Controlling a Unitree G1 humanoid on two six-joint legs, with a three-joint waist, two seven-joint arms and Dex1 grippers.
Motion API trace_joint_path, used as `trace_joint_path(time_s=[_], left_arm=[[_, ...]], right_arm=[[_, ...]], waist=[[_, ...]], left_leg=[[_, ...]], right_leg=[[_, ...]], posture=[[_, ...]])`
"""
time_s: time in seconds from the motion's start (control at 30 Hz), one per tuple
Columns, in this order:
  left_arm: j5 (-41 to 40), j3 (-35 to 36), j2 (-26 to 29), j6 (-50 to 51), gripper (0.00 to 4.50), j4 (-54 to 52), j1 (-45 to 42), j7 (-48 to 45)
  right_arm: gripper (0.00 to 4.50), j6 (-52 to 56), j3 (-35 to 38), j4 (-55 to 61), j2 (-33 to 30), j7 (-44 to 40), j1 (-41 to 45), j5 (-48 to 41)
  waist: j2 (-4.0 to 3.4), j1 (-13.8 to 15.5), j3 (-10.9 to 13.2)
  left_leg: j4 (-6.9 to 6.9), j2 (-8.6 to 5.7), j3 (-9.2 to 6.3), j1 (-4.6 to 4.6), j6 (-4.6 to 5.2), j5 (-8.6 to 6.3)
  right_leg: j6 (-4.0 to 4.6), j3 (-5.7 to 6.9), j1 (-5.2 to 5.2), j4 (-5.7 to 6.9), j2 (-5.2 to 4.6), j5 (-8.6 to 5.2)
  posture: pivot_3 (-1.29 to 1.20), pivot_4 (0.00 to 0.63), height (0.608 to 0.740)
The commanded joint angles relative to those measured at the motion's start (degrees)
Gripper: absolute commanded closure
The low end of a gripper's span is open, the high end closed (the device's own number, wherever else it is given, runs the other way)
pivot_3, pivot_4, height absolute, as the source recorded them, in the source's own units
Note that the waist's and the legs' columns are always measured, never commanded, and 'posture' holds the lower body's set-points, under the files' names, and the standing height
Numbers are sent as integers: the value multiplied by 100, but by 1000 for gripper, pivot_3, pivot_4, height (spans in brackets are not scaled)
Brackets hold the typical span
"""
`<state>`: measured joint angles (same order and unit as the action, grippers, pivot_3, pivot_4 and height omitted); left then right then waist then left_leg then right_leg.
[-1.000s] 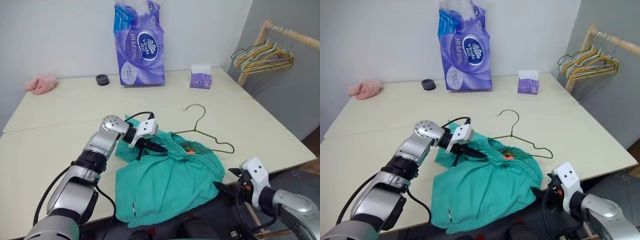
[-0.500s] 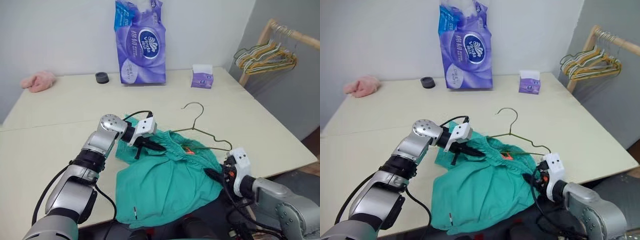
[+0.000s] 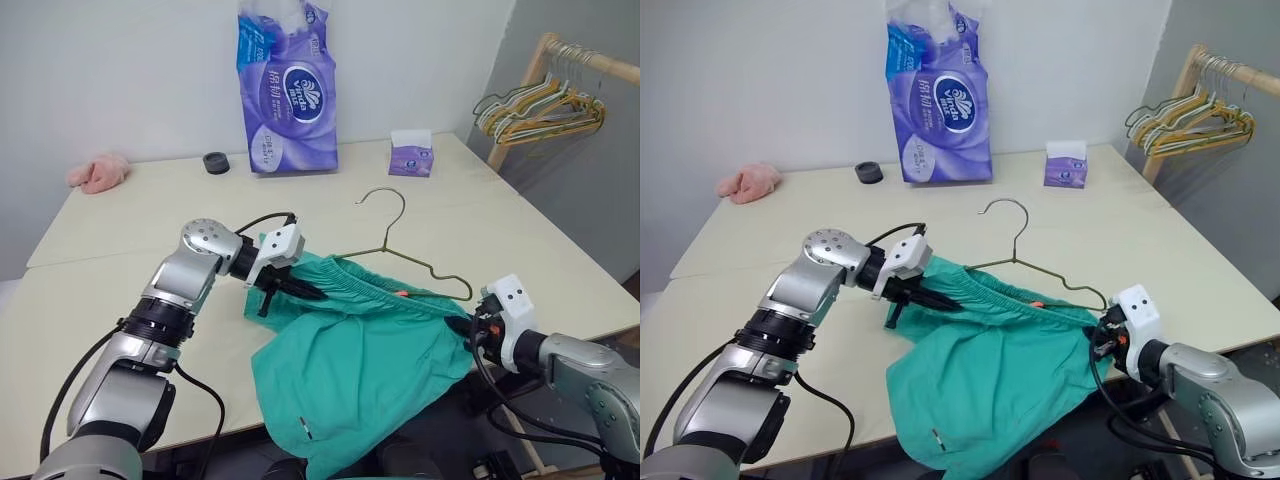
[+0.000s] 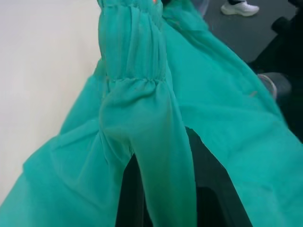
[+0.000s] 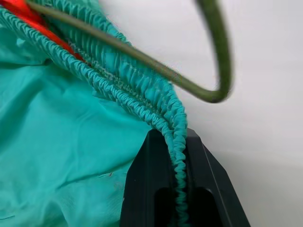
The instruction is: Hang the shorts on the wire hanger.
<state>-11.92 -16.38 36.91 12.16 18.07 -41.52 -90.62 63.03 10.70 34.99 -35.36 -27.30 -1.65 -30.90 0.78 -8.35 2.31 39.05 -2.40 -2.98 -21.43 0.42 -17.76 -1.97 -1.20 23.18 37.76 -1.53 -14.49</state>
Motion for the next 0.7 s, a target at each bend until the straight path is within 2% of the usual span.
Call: trace_joint_path(time_s=[0.03, 0.23, 0.4, 0.7], left_arm=[[-111, 190, 284, -16, 4500, 32, -174, -178], [-82, -145, 533, -364, 4500, 356, -325, -188], [414, -231, 434, -1095, 4500, 852, -382, -42], [612, -298, 433, -1564, 4500, 1145, -361, -35]], right_arm=[[4480, -92, 282, -135, -206, -25, -33, 53], [4480, -218, 299, -272, -420, -138, -92, 70], [4480, -241, 288, -147, -588, -236, -156, 27], [4480, -214, 417, -109, -806, -349, -410, -96]], waist=[[0, 10, 0], [0, 23, 0], [0, 22, 0], [0, 24, 0]], left_leg=[[0, 0, 0, 0, 0, 0], [2, 0, 1, -1, 0, 0], [2, 0, 2, 0, 0, 0], [2, 1, 3, -1, 0, 0]], right_leg=[[0, 0, 0, 0, 0, 0], [0, -2, 0, -1, 0, 0], [0, -4, 0, -1, 0, -1], [0, -4, 0, -2, 0, -1]], posture=[[-234, 34, 740], [-237, 36, 740], [-245, 39, 740], [-250, 44, 740]])
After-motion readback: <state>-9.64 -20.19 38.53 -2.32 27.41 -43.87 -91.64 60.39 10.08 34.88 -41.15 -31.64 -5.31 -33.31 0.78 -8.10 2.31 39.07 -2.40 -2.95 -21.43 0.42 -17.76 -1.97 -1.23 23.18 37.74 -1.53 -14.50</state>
